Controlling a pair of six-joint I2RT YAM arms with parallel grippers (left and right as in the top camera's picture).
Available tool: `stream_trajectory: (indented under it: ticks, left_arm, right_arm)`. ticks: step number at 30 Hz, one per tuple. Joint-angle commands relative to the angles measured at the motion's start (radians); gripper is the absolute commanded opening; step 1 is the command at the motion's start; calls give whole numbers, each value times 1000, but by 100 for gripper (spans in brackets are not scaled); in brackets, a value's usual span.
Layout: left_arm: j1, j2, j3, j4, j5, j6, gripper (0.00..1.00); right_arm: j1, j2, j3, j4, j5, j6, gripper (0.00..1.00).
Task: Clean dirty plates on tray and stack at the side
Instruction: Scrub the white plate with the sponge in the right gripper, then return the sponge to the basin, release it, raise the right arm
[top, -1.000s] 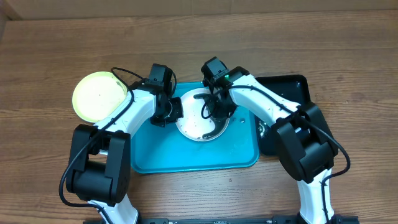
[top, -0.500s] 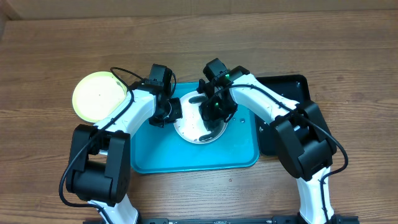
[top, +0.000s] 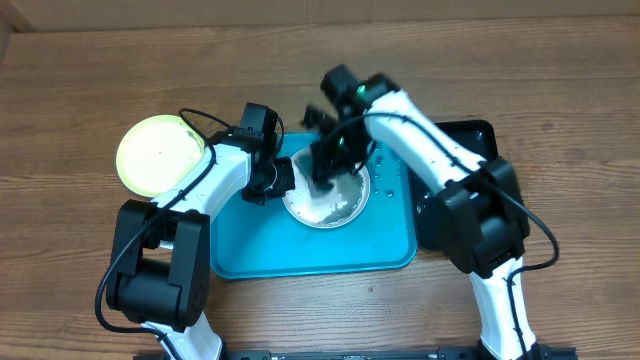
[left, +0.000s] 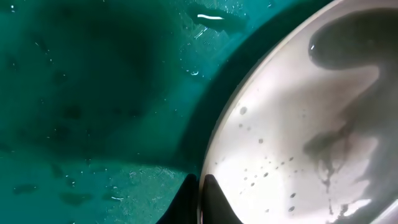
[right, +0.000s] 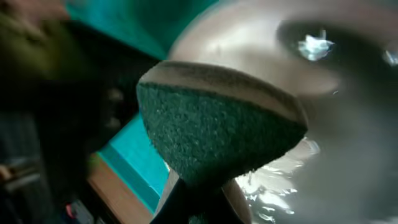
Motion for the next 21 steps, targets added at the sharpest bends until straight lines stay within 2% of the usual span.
stream_trajectory:
  ticks: [1, 13, 21]
  left_arm:
    - [-7, 15, -7, 0, 11, 2, 4]
    - [-7, 15, -7, 0, 11, 2, 4]
    - [-7, 15, -7, 0, 11, 13, 4]
  right_arm:
    - [-61, -18, 77, -45, -27, -14, 4]
    - [-171, -20, 75, -124, -15, -13, 4]
    - [-361, -34, 75, -307, 235, 6, 4]
